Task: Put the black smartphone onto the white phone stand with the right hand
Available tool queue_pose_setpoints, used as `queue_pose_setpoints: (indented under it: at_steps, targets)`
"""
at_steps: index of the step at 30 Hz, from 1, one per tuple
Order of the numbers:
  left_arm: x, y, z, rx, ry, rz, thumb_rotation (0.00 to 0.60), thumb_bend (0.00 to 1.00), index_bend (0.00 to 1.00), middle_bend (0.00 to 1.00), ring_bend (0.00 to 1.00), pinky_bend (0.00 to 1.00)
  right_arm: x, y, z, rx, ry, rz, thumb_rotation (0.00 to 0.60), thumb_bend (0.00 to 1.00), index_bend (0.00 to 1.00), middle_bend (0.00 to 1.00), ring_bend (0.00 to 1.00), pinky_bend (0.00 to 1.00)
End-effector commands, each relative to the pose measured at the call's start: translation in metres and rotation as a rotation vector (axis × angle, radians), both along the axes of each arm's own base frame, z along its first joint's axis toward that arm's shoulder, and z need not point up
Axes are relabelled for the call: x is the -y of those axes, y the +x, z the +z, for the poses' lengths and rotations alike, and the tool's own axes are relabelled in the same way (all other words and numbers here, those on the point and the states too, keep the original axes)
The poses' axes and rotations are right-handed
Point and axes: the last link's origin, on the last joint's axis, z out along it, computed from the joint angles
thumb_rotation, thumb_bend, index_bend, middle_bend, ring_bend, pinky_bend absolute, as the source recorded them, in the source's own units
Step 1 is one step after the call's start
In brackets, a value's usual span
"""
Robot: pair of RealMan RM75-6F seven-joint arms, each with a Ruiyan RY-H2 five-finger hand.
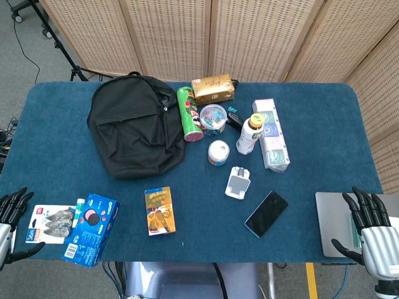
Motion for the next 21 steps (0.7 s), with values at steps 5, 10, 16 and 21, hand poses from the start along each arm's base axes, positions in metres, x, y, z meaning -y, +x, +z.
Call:
queue_pose_setpoints:
  at_steps: [5, 10, 16, 21]
  targets:
    - [-0.001, -0.001, -0.001, -0.005, 0.006, 0.002, 0.600, 0.00, 0.00, 0.00, 0.00, 0.00, -0.003, 0.003, -0.006, -0.003, 0.035, 0.003, 0.600, 0.00, 0.00, 0.00, 0.00, 0.00]
    - [-0.004, -0.001, -0.006, -0.022, -0.006, 0.002, 0.600, 0.00, 0.00, 0.00, 0.00, 0.00, -0.009, 0.010, -0.027, -0.042, 0.164, 0.060, 0.600, 0.00, 0.00, 0.00, 0.00, 0.00]
    - [-0.010, 0.000, -0.007, -0.033, 0.049, -0.032, 0.600, 0.00, 0.00, 0.00, 0.00, 0.00, 0.015, 0.006, -0.061, -0.100, 0.525, 0.214, 0.600, 0.00, 0.00, 0.00, 0.00, 0.00]
    - [-0.017, -0.002, -0.010, -0.047, 0.050, -0.011, 0.600, 0.00, 0.00, 0.00, 0.00, 0.00, 0.040, 0.008, -0.071, -0.211, 0.639, 0.324, 0.600, 0.00, 0.00, 0.00, 0.00, 0.00]
